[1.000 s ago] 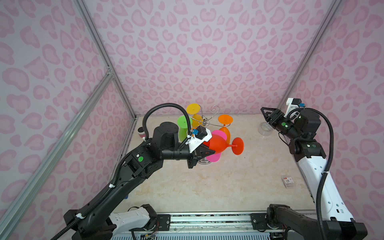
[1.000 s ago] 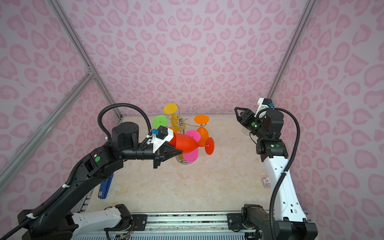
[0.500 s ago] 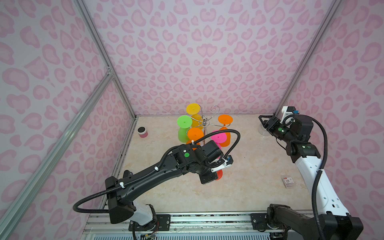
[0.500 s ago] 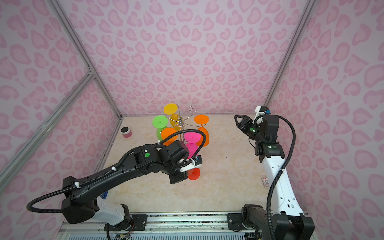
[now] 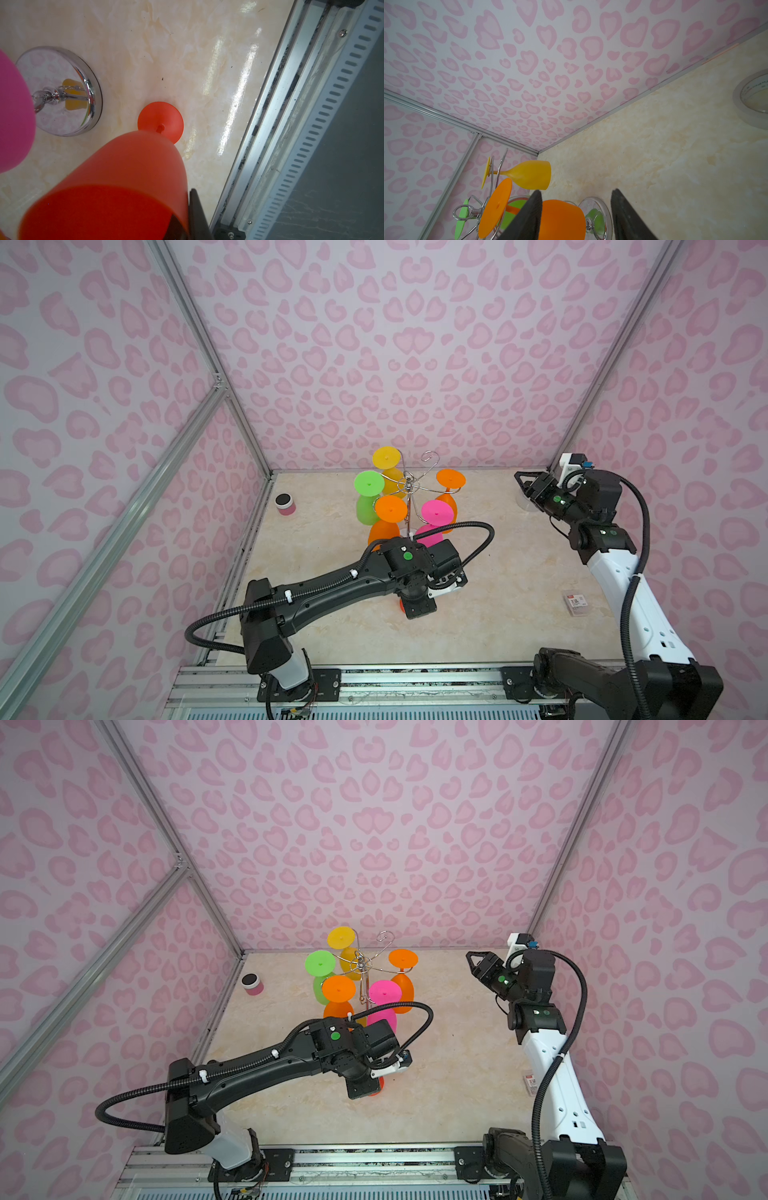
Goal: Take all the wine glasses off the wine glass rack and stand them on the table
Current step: 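Lower the red glass upright onto the table and open the left gripper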
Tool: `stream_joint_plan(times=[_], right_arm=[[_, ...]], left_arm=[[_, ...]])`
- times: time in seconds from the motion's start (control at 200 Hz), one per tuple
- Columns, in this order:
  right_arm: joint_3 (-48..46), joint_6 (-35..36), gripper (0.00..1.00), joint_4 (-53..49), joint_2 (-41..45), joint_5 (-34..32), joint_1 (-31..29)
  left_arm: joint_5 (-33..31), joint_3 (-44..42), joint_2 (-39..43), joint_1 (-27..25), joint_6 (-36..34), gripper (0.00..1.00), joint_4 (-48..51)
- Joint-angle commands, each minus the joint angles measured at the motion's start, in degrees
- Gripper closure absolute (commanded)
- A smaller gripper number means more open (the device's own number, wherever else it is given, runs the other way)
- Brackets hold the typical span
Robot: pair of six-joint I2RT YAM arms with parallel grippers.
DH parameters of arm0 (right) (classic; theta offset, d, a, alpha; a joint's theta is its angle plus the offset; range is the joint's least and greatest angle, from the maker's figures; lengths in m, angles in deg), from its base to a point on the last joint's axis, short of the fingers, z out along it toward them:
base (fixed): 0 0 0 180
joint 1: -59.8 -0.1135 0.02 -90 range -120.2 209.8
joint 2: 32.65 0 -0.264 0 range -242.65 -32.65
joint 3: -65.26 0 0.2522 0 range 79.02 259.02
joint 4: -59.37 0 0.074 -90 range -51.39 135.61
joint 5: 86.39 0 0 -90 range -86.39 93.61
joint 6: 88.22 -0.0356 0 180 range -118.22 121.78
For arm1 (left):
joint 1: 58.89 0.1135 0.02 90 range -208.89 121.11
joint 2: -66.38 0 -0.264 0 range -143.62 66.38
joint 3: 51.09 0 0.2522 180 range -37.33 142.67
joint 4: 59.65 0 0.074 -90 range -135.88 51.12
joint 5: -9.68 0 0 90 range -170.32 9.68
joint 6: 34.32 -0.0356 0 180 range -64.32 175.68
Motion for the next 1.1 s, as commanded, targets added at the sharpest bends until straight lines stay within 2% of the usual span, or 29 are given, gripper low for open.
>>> stream_joint_plan(times=[0.0,0.41,0.62,0.85,0.87,0.975,1.095], right_arm=[[-0.52,0.24,0.46,1.38,-0.10,0.42,0.02],[-0.64,-0.63,0.46,2.65,-0.90,0.96,0.02],[-0.73,-0.52,0.46,2.53,-0.90,0.99,0.02],[-0.47,-0.63,0.46,2.38,-0.90,1.13,0.02],[-0.43,-0.63,0.46,2.28,-0.90,1.12,0.02],[-0.21,-1.20,0.46,2.53,-0.76,1.94,-0.09],[0.27,-1.31,0.46,2.26,-0.46,2.26,-0.89]], left_arm=[[-1.53,-0.53,-0.44,-0.03,1.28,0.99,0.58],[-2.06,-1.21,-2.21,-0.03,1.47,0.98,-0.03],[-0.10,-2.11,-1.42,-0.03,1.54,0.83,-0.65],[-1.09,-2.23,-0.46,-0.03,2.08,0.65,-0.77],[-1.35,-2.08,-0.29,-0.03,2.20,0.59,-0.75],[-3.18,-0.84,0.88,-0.03,2.86,0.43,-0.01],[-4.55,1.01,3.28,-0.03,3.74,0.30,0.98]])
